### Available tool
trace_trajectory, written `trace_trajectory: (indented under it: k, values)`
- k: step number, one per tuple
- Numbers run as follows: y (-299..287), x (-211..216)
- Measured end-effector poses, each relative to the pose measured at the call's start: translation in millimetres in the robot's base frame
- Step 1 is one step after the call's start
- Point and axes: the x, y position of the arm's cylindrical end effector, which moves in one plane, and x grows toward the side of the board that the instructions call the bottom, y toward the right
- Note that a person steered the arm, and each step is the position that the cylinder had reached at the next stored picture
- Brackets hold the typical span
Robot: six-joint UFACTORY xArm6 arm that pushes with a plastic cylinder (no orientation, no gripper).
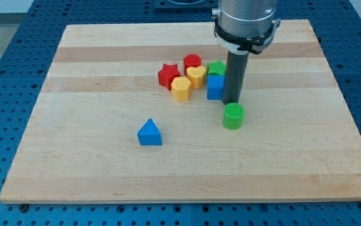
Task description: Nudge the green star left a bit
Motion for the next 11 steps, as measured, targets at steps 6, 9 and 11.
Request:
trace_trajectory:
  k: [6,9,11]
  values:
    - [18,-42]
    - [18,-64]
    - [18,-70]
